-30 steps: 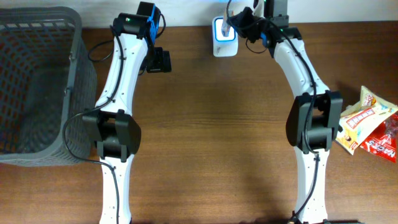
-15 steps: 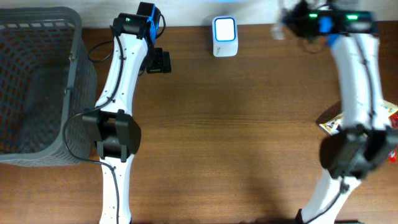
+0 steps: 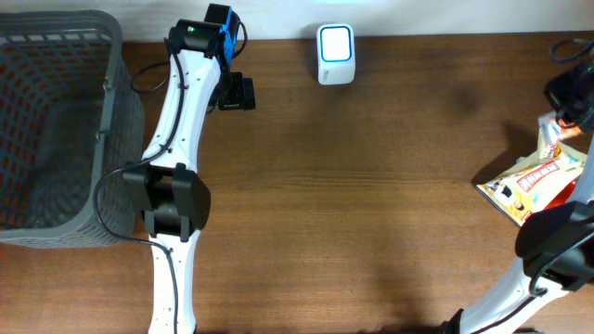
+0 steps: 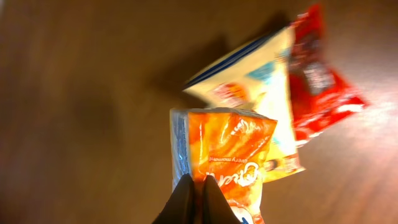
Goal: Scan the item barcode
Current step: 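Carry the orange pack to the right table edge and release it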
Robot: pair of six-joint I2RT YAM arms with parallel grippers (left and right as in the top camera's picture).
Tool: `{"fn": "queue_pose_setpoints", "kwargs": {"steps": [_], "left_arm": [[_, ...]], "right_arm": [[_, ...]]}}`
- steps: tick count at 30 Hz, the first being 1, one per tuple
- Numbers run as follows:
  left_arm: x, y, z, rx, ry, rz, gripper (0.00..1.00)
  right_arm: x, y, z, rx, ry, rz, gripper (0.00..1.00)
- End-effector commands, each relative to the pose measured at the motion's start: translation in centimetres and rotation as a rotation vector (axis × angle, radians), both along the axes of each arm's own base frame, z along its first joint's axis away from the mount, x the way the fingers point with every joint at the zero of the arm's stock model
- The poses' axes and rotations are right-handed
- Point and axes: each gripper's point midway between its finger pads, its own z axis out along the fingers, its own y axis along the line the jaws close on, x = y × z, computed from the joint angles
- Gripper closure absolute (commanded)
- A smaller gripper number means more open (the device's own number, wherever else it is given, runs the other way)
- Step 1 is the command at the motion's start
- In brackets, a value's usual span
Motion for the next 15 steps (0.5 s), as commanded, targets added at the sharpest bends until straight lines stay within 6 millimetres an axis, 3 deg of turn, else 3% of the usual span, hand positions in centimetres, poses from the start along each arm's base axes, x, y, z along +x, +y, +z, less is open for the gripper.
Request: {"fn": "queue_pose_setpoints", "kwargs": {"steps": [1,7,12,13,14,15], "left_arm": [[-0.1,0.6,0.8,0.009,-0.015,0.019,0.01],[-0.1,0.6,0.8,0.010,-0.015,0.019,0.01],[-0.1,0.6,0.8,0.010,-0.016,0.019,0.01],[0.0,0.6,0.8,0.010,-0.017,0.019,0.01],[0.0,0.6,0.8,0.010,-0.017,0.019,0.01],[0.0,0.6,0.8,0.009,-0.017,0.019,0.01]], "right_arm": [[-1.9,-2.7,-3.3,-0.086,0.149,-0.069,0.96],[-3.4,-4.7,-7.2,-0.064,0.199,-0.120,0.93],[-5.1,-6.1,-7.9,-0.048,0.222,-0.160,0.89],[-5.2,-6.2,-7.9,-0.047,0.226,-0.161,0.83],[-5.5,-6.2,-7.9,-0.043,0.232,-0.164,0.60],[-5.7,-6.1,-8.0,-0.035,0.240,-0.156,0.48]]}}
